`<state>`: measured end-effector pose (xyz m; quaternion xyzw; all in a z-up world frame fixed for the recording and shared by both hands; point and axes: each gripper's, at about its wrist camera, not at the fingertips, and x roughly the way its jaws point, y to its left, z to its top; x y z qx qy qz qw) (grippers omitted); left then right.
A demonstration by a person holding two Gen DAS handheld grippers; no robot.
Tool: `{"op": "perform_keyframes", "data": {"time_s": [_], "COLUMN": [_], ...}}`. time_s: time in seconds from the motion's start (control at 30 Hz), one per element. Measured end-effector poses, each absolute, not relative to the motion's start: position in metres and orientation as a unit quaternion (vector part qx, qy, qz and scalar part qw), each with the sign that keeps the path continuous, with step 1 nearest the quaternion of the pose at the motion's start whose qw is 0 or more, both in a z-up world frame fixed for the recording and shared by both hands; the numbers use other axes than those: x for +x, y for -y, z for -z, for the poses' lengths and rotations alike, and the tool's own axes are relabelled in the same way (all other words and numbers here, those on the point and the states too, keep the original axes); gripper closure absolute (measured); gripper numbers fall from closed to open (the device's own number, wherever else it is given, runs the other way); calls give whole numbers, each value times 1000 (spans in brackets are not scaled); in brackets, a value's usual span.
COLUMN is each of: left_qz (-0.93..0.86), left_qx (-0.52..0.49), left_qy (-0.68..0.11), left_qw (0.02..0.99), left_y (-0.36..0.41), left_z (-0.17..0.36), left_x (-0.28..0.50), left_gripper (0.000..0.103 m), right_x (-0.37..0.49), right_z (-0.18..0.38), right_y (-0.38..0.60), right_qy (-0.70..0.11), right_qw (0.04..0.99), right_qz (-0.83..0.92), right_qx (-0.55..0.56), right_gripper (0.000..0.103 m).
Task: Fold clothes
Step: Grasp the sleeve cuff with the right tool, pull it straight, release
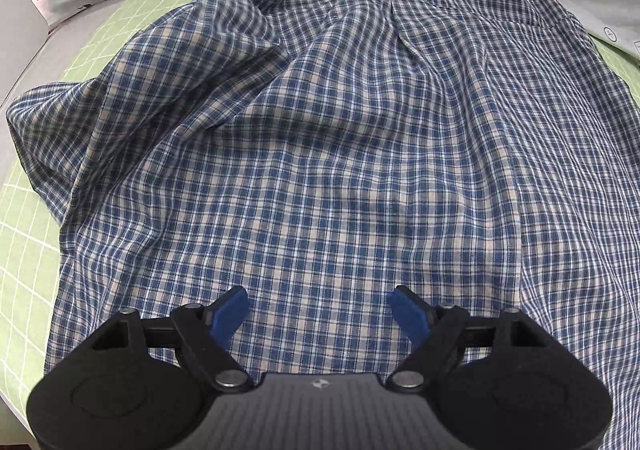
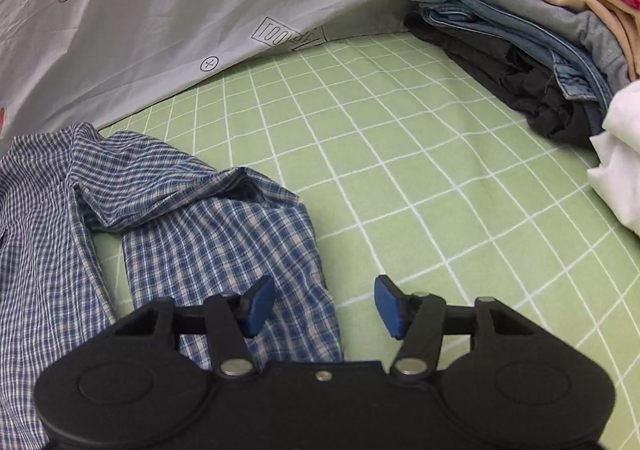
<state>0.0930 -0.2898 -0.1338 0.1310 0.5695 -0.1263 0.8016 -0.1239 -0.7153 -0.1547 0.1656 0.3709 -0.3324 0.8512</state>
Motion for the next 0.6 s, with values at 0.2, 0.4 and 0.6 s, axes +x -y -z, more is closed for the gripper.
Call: {"op": "perform_keyframes", "data": {"time_s": [0.2,0.4,0.6], "left_qz": [112,110,104], "left_qx": [140,153,146], "left_qy": [-576,-575,-576], "left_qw": [797,796,797], "left_y": [293,297,294], "left_z": [134,132,131], "left_x": [94,91,88], "left_gripper": [13,12,10], "right_x": [-92,-90,-105], "right_z": [148,82,138], "right_y": [735,723,700], "right_qy": [-375,-233,-336], "right_qw": [870,892,859], "right_qz": [313,382,385], "right_qx": [75,-64,-41], "right_gripper": [102,102,101]}}
